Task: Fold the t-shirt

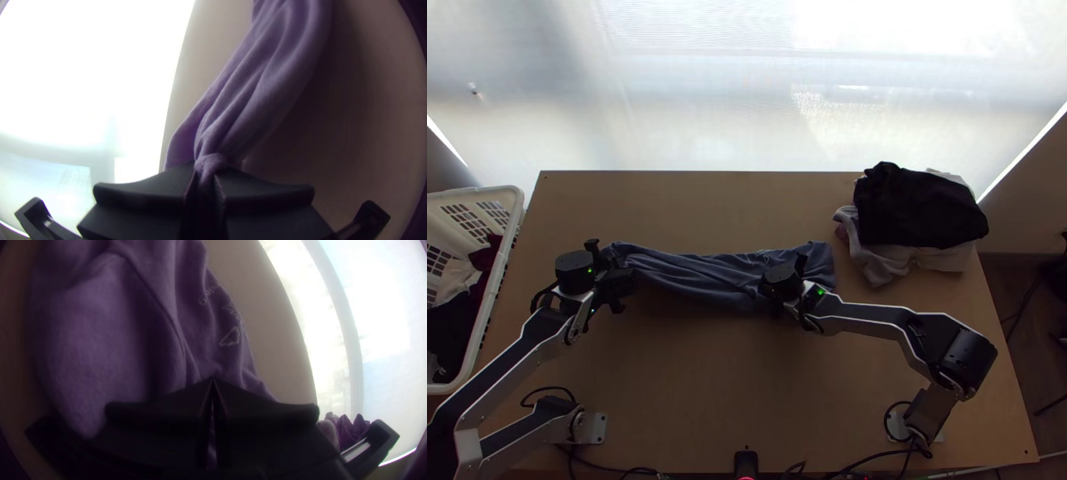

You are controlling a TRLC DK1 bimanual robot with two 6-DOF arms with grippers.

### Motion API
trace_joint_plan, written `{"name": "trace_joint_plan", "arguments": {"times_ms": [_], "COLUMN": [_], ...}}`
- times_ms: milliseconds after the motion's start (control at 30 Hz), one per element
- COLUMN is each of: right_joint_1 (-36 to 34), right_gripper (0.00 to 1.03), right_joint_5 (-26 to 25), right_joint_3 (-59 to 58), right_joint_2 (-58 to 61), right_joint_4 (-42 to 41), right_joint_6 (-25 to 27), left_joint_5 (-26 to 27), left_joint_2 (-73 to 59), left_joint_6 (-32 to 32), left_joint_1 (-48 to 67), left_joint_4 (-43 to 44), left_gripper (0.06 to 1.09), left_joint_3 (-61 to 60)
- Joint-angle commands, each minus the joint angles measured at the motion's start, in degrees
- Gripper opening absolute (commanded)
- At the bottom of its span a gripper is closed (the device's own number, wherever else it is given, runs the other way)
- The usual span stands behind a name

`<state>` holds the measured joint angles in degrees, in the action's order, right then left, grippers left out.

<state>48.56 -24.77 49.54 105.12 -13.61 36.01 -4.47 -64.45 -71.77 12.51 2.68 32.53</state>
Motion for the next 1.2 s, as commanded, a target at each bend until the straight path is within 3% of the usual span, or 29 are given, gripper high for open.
{"name": "trace_joint_plan", "arguments": {"times_ms": [0,333,567,1000,1167], "right_joint_1": [1.10,1.81,2.77,-6.19,-11.11], "right_gripper": [0.03,0.03,0.03,0.03,0.03], "right_joint_5": [0.17,0.17,0.17,1.66,1.66], "right_joint_3": [1.00,3.28,2.76,-3.57,-5.51], "right_joint_2": [1.75,3.42,0.61,-28.66,-34.46], "right_joint_4": [1.13,4.38,5.52,6.93,11.67], "right_joint_6": [-0.33,-0.50,-4.19,-6.39,-5.69], "left_joint_5": [-1.33,-2.91,-4.23,-4.23,-5.20], "left_joint_2": [3.27,-0.42,-9.56,-18.08,-19.67], "left_joint_6": [-0.48,-3.20,-5.22,-6.46,-7.16], "left_joint_1": [6.38,18.16,23.35,28.09,33.19], "left_joint_4": [-1.36,1.89,6.38,7.25,7.25], "left_gripper": [0.15,0.16,0.16,0.16,0.16], "left_joint_3": [2.62,4.73,10.36,17.65,19.41]}}
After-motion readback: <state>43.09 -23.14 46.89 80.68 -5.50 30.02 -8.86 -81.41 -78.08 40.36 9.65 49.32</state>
